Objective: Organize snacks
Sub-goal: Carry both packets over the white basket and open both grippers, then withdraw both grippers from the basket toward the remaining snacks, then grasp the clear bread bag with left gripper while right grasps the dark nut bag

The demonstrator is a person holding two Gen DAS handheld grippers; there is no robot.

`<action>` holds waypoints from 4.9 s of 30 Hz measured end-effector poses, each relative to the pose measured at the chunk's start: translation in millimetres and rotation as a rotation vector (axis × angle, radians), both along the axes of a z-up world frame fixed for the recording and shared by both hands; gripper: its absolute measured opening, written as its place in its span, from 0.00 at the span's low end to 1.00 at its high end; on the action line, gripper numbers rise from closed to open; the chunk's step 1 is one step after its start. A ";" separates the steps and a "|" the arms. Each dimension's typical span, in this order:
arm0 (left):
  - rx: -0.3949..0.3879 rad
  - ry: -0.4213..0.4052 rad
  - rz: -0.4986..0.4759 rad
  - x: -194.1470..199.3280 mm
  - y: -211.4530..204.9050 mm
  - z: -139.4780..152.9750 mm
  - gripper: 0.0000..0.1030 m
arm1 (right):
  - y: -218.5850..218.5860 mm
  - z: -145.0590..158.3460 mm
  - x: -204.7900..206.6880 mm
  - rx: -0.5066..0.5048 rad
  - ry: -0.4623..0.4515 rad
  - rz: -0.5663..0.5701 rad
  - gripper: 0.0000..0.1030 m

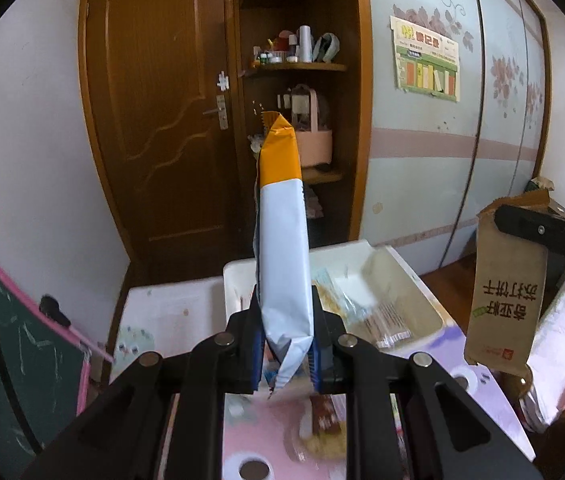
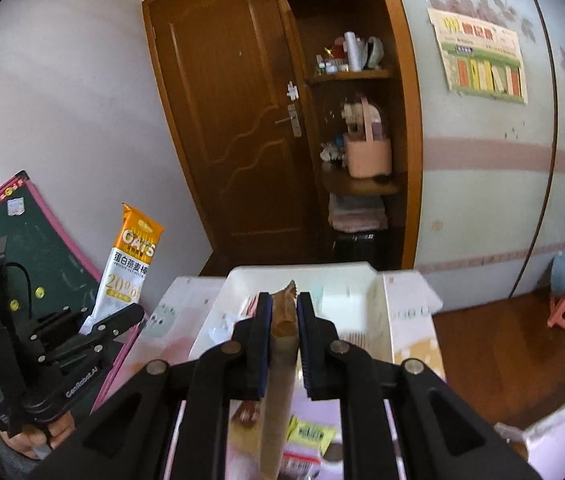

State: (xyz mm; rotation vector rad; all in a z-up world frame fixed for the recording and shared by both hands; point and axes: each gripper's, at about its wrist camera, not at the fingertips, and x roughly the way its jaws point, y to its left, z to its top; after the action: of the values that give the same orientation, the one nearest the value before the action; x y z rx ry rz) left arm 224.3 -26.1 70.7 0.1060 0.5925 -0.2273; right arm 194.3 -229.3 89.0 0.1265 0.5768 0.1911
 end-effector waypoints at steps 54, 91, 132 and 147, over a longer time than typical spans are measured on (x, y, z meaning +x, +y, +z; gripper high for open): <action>0.218 0.118 -0.122 -95.8 -2.0 -37.8 1.00 | 10.7 -54.2 -95.6 -0.233 0.176 0.051 0.55; -0.068 0.596 -0.064 -10.9 -8.7 -235.2 0.99 | 37.8 -278.5 -75.0 -0.114 0.563 -0.004 0.11; -0.041 0.574 0.042 -35.1 -29.8 -244.6 0.65 | -32.5 -270.7 -81.2 0.273 0.639 -0.165 0.60; -0.113 0.535 0.062 -43.9 21.5 -233.4 0.63 | 38.4 -277.2 -41.3 -0.165 0.649 -0.244 0.61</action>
State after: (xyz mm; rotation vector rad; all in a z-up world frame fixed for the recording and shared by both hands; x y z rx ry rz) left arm 180.4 -4.7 -162.6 -0.0871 1.1112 -0.2293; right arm 153.0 -190.9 -188.2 0.0968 1.2118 -0.1458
